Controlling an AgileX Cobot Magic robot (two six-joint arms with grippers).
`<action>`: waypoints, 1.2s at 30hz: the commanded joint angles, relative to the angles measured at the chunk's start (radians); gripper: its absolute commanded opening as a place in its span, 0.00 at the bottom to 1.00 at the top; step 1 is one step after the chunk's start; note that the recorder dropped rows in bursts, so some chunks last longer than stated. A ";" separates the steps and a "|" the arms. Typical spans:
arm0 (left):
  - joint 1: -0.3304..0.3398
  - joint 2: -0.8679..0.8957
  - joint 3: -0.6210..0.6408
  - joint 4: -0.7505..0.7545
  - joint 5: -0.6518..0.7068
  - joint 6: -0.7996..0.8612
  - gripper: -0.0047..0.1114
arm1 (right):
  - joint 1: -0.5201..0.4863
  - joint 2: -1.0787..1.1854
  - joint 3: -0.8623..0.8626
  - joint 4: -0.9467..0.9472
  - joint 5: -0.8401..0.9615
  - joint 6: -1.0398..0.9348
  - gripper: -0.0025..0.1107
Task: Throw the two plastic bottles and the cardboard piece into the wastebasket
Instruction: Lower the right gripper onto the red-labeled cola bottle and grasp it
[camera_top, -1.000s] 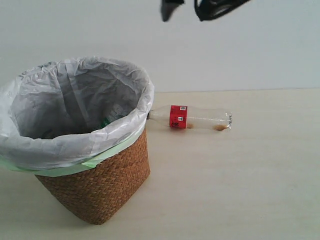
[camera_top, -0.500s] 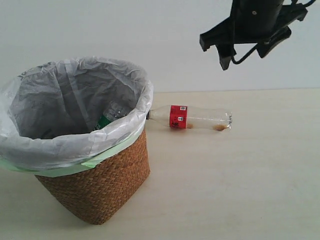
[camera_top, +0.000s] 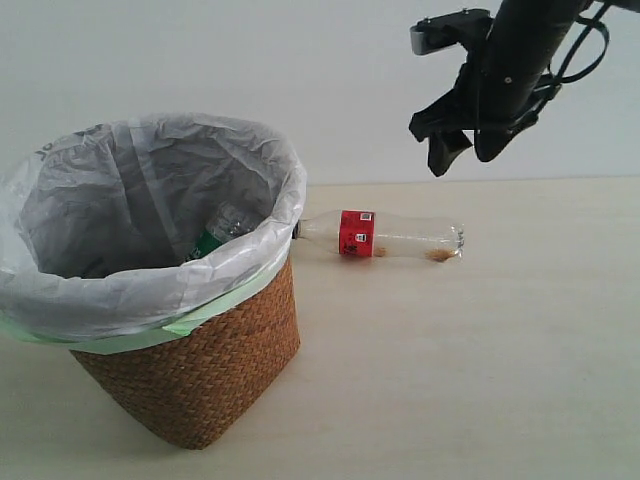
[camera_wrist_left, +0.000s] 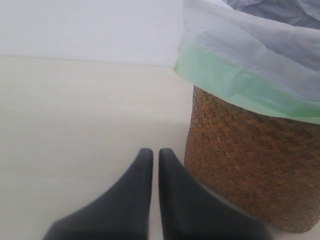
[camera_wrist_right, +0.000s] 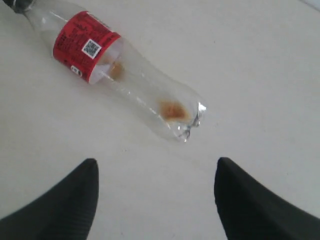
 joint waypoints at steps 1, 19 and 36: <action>0.001 -0.003 0.004 0.003 -0.003 -0.005 0.07 | 0.008 0.115 -0.147 0.003 0.052 -0.114 0.54; 0.001 -0.003 0.004 0.003 -0.003 -0.005 0.07 | 0.121 0.350 -0.205 -0.101 -0.145 -0.401 0.54; 0.001 -0.003 0.004 0.003 -0.003 -0.005 0.07 | 0.121 0.485 -0.205 -0.116 -0.175 -0.367 0.54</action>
